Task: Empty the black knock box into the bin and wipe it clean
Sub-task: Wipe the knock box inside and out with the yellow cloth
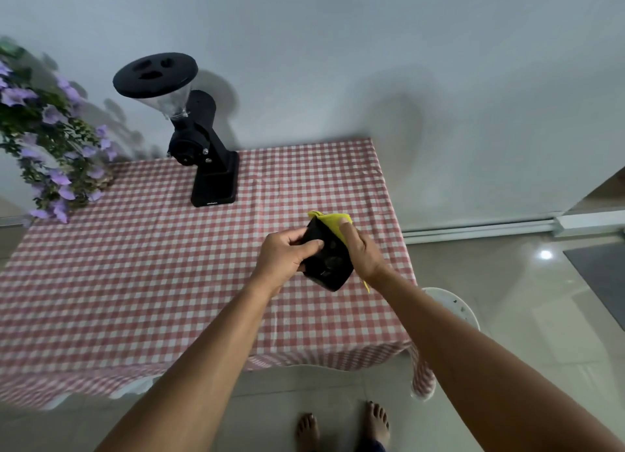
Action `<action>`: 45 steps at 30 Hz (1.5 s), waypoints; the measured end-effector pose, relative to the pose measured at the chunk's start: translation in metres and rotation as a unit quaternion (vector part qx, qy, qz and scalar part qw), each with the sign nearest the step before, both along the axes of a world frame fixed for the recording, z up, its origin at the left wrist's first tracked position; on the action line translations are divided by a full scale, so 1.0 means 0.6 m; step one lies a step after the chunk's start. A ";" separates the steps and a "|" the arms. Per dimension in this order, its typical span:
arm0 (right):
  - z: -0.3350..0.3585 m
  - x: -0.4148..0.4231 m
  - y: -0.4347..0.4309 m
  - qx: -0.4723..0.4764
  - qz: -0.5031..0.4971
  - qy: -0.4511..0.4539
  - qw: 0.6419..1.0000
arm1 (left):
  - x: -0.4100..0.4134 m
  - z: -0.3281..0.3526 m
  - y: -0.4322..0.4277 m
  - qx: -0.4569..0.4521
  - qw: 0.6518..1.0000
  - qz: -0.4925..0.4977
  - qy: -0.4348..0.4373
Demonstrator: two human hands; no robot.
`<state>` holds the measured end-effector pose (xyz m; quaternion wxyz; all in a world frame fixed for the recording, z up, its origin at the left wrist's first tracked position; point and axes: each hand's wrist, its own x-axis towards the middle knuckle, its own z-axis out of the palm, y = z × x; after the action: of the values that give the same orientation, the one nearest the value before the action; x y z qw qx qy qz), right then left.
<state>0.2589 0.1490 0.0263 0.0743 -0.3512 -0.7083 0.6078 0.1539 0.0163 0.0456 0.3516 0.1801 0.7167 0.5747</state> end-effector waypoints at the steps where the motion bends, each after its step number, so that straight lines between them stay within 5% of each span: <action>1: 0.000 0.004 0.010 -0.031 -0.007 -0.022 0.999 | 0.001 0.003 0.000 0.003 1.000 -0.005 0.000; 8: 0.012 0.004 -0.016 0.128 0.084 0.036 0.988 | 0.000 0.022 0.011 0.003 0.999 0.032 -0.005; 10: 0.033 -0.003 -0.010 0.108 0.080 0.046 0.990 | 0.005 0.027 0.013 0.003 0.999 0.032 -0.001; 14: 0.037 -0.007 0.012 0.049 0.047 -0.053 0.996 | 0.007 0.029 0.015 0.016 0.997 0.075 -0.003; 20: 0.031 -0.006 -0.013 0.299 0.103 -0.058 0.947 | 0.013 0.030 0.026 0.031 0.987 0.148 -0.052; 25: 0.027 -0.011 0.006 0.217 0.040 -0.059 0.974 | 0.016 0.031 0.038 0.021 0.983 0.176 -0.042; 30: 0.023 0.010 -0.039 0.346 0.118 -0.082 0.927 | 0.007 0.029 0.048 -0.008 0.975 0.211 -0.063; 32: 0.024 0.005 -0.021 0.327 0.089 -0.078 0.938 | 0.010 0.031 0.048 -0.008 0.982 0.181 -0.046; 36: 0.035 -0.013 0.017 0.126 -0.002 -0.087 0.988 | 0.018 0.030 0.049 -0.014 0.989 0.149 -0.009; 41: 0.033 -0.003 -0.017 0.334 0.081 -0.068 0.937 | 0.009 0.030 0.053 0.005 0.987 0.155 -0.034; 43: 0.024 -0.004 -0.002 0.303 0.066 -0.057 0.949 | 0.008 0.026 0.050 0.013 0.991 0.130 -0.025; 45: 0.018 -0.010 0.018 0.158 0.000 -0.062 0.986 | 0.012 0.016 0.046 0.006 0.995 0.095 0.004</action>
<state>0.2530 0.1599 0.0370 0.0850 -0.3723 -0.7983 0.4657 0.1609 0.0439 0.0550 0.2914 0.1153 0.7288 0.6088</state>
